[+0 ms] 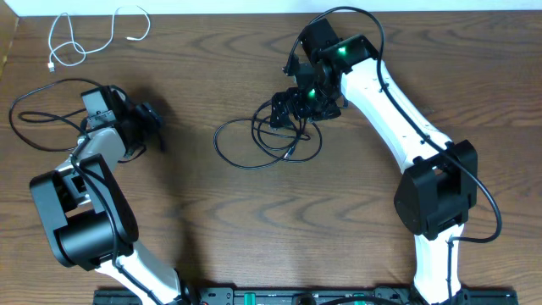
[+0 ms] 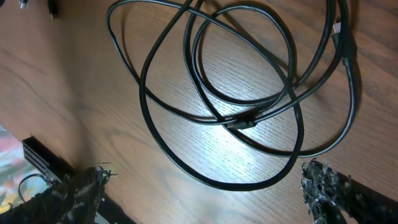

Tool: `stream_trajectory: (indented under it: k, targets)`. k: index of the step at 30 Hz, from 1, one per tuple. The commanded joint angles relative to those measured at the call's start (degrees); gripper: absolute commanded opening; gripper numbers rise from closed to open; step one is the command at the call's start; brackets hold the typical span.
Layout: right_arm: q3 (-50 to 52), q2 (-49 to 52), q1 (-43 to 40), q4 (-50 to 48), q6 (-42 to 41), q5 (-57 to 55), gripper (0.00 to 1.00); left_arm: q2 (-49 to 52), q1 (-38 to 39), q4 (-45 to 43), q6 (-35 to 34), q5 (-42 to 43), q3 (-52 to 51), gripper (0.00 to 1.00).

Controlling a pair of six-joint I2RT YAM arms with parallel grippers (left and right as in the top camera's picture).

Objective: Untangle cables

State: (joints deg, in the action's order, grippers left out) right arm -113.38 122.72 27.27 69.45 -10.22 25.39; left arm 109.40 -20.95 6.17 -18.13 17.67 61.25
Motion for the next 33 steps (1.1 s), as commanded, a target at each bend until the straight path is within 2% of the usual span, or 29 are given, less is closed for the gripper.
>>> stream_trajectory:
  k: [1, 7, 13, 19, 24, 25, 29, 31, 33]
  targets:
    - [0.1, -2.1, 0.6, 0.1, 0.1, -0.7, 0.99, 2.6, 0.3, 2.1, -7.5, 7.9, -1.2, 0.78]
    - [0.1, -2.1, 0.6, 0.1, 0.1, -0.7, 0.99, 2.6, 0.3, 0.1, -22.2, 13.7, -1.2, 0.78]
    - [0.1, -2.1, 0.6, 0.2, 0.0, -0.6, 0.99, 2.6, 0.1, -7.1, -31.0, 16.2, -1.2, 0.78]
    - [0.1, -2.1, 0.6, 0.9, 0.0, -0.7, 0.99, 2.6, -0.2, -13.6, -32.2, 16.0, -1.2, 0.74]
    - [0.1, -2.1, 0.6, 0.6, 0.0, -0.7, 0.99, 1.6, -0.2, -16.3, -33.7, 20.3, -1.0, 0.73]
    - [0.1, -2.1, 0.6, 0.5, 0.0, -0.7, 0.99, 1.1, -0.2, -16.3, -33.6, 20.3, -0.9, 0.73]
    - [0.1, -2.1, 0.6, 0.4, 0.0, -0.7, 0.99, -2.3, -0.3, -14.9, -33.2, 16.2, -0.4, 0.92]
    - [0.1, -2.1, 0.6, 0.5, 0.0, -0.7, 0.99, -4.3, -0.2, -12.7, -32.1, 13.2, 0.0, 0.93]
    - [0.1, -2.1, 0.6, 0.4, 0.0, -0.7, 0.99, -7.0, -0.2, -8.5, -27.9, 9.6, 0.9, 0.94]
